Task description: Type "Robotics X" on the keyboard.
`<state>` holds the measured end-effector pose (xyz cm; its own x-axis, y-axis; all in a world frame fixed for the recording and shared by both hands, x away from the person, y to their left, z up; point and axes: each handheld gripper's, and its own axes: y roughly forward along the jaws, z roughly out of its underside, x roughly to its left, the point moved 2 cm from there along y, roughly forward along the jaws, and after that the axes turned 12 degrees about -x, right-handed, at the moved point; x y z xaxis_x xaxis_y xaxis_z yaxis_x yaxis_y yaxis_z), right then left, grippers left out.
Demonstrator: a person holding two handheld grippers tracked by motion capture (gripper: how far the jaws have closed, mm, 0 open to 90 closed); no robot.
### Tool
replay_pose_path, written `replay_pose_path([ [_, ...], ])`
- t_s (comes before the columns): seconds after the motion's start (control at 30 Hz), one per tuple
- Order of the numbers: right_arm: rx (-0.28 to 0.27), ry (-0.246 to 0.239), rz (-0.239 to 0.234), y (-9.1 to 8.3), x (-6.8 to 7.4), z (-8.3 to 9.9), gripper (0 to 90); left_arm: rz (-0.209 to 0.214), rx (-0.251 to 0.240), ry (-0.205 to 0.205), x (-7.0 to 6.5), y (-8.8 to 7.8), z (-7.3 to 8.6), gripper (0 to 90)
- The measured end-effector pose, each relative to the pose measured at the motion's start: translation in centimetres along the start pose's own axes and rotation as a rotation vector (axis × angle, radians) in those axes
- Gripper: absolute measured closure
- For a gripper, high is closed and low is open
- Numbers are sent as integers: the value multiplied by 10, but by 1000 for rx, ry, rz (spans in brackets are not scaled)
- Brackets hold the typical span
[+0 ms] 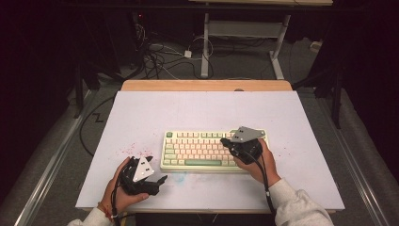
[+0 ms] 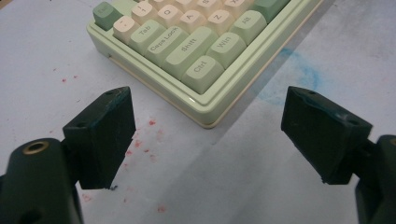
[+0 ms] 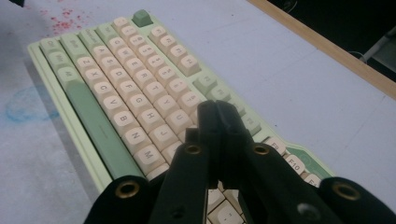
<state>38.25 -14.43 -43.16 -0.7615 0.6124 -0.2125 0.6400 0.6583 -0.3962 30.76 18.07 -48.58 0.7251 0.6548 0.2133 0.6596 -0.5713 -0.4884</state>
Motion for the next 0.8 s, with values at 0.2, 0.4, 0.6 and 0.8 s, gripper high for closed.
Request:
replay_pose_path([
  [0.2, -23, -8, 3, -11, 1, -1, 900, -2, 3, 3, -1, 0, -1, 168],
  [0.4, -50, -2, 12, -26, 1, -1, 876, 2, 4, 6, -1, 0, -1, 169],
  [0.6, -73, 6, 30, -37, 1, 3, 754, -2, -2, 6, -1, -1, -2, 186],
  [0.8, -121, 6, 83, -51, -2, 8, 482, -6, -9, 5, 0, -2, -3, 206],
])
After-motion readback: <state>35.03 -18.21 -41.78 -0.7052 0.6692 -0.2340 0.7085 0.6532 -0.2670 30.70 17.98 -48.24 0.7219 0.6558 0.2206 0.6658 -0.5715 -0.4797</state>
